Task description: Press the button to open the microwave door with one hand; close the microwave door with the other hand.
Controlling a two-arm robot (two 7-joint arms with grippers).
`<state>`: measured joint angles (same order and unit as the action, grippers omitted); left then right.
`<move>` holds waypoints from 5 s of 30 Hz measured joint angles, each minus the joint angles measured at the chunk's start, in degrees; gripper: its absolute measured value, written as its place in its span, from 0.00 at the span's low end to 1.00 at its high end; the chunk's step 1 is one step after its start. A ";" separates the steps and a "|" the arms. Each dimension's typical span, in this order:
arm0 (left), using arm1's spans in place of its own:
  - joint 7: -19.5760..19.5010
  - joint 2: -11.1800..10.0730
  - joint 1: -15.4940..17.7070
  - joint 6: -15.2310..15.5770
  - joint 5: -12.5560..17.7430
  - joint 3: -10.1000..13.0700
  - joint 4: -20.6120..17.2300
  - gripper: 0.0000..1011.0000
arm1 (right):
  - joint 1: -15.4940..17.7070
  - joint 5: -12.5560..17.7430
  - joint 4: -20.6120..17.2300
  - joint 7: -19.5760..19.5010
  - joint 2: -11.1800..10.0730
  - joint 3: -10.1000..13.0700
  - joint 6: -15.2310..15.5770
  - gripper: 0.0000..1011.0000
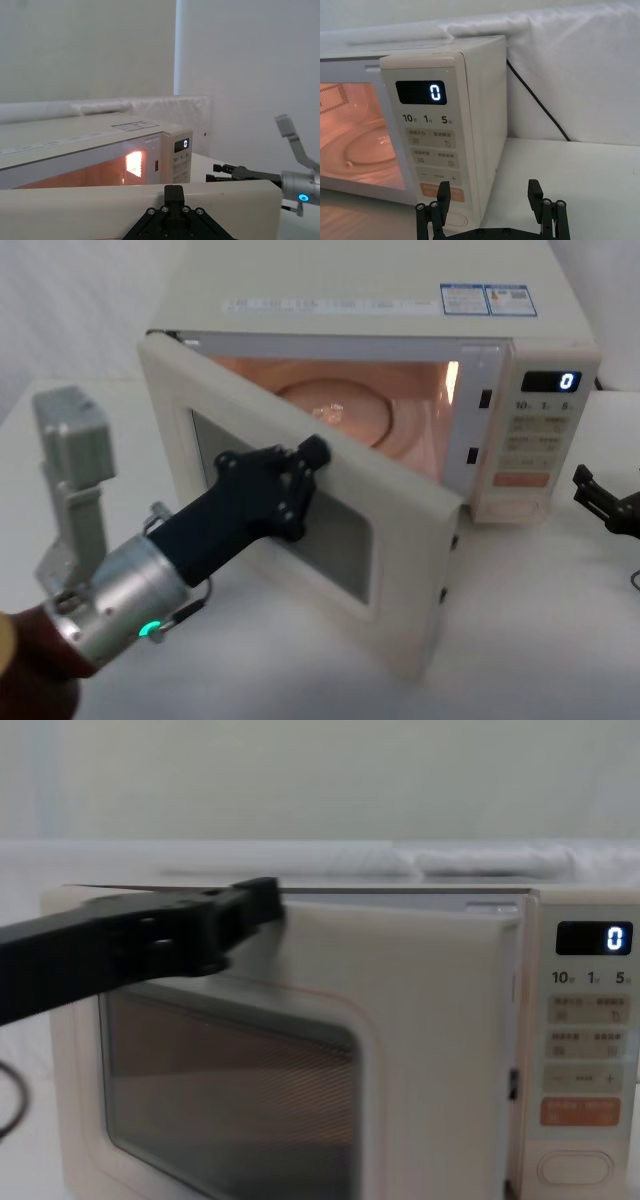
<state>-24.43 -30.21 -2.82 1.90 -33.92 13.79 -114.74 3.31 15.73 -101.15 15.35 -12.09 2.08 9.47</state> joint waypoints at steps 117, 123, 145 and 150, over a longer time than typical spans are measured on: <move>6.57 22.86 28.67 4.62 22.76 14.79 30.86 0.00 | 0.00 0.00 0.00 0.00 0.00 -0.01 0.00 0.99; 6.57 23.40 28.80 4.60 23.00 14.63 31.27 0.00 | 0.00 0.00 0.00 0.00 0.00 -0.01 0.00 0.99; 5.48 15.75 16.89 4.97 18.69 12.52 12.93 0.00 | 0.00 0.00 0.00 0.00 0.00 0.00 0.00 0.99; 8.89 13.70 11.87 3.48 19.96 9.93 9.46 0.00 | 0.00 0.00 0.00 0.00 0.00 -0.01 0.00 0.99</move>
<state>-15.54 -16.51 9.06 5.38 -13.96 23.72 -105.28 3.31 15.73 -101.15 15.35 -12.09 2.07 9.47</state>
